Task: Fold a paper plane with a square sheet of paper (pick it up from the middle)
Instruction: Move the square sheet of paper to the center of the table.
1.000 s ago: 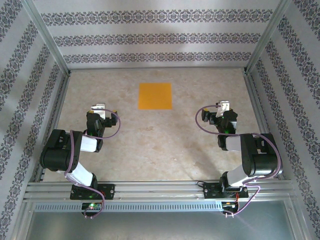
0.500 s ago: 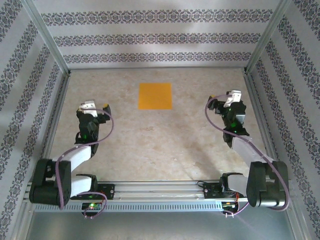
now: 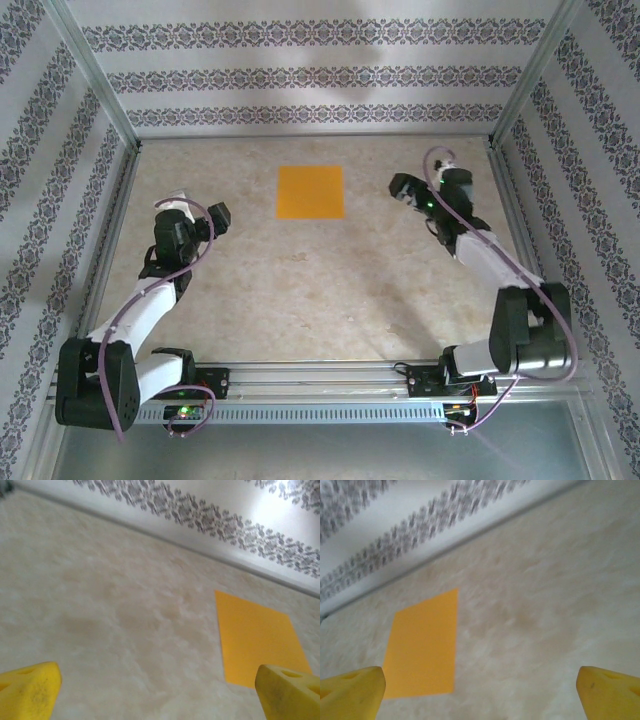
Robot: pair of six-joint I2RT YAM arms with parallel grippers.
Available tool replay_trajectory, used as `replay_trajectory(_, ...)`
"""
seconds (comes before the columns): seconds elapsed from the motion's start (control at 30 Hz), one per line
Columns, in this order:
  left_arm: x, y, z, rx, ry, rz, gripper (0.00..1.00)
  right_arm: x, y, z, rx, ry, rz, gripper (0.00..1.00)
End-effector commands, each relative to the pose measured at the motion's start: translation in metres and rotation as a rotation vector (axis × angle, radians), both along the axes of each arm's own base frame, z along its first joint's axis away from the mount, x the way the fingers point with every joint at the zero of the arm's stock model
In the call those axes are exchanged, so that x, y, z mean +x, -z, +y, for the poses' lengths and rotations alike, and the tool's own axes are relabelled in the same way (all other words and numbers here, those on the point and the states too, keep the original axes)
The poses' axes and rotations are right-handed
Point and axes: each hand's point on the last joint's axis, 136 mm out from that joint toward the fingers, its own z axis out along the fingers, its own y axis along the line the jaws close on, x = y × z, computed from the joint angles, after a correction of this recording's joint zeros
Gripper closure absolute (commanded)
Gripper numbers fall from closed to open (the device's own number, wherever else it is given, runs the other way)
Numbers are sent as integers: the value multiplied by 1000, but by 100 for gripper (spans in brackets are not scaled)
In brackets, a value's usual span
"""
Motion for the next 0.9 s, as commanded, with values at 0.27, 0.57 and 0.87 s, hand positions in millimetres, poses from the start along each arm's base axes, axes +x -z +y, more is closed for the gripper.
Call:
replay_trajectory(0.27, 8, 16, -9, -172, -11, 194, 1, 41, 56, 155, 91, -220, 280, 13)
replay_trajectory(0.57, 17, 15, -26, -205, 84, 175, 1, 77, 102, 183, 46, -211, 382, 16)
replay_trajectory(0.87, 20, 15, -30, -215, 103, 178, 1, 79, 143, 192, -19, -225, 503, 18)
